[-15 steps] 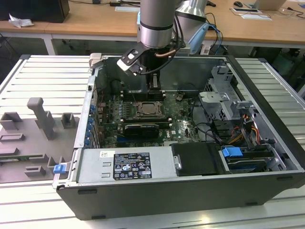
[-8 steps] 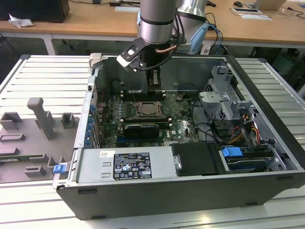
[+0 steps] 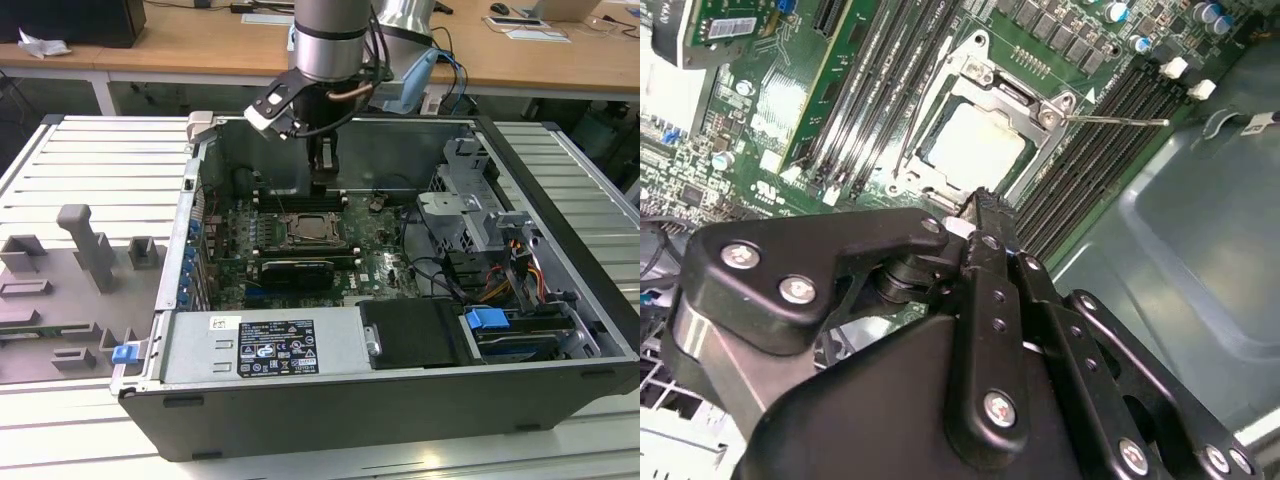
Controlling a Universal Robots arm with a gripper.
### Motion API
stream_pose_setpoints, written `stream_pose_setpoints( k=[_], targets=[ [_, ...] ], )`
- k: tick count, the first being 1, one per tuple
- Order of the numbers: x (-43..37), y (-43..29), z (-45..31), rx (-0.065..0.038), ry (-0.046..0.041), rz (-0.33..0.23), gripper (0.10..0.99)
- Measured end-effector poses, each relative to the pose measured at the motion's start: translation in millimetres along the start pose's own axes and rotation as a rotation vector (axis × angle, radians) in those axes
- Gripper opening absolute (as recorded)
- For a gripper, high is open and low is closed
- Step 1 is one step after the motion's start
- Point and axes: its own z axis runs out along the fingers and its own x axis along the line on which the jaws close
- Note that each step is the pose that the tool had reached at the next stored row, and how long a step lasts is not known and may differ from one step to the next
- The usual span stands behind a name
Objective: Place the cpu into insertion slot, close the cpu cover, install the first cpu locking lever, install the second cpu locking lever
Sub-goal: 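Install the first cpu locking lever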
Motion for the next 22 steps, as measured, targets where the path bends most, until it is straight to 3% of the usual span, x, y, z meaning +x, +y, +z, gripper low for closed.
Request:
stream_pose_setpoints(
  k=[2,4,5,22],
  targets=[
    [0.2,0.1,-6.7,0.0,-0.001,0.0,0.106],
    [0.3,0.1,-7.9,0.0,-0.0009,-0.016,0.106],
    [0.3,0.0,-7.9,0.001,-0.0004,-0.064,0.106],
    [0.3,0.1,-7.8,0.005,0.0024,-0.416,0.106]
  ],
)
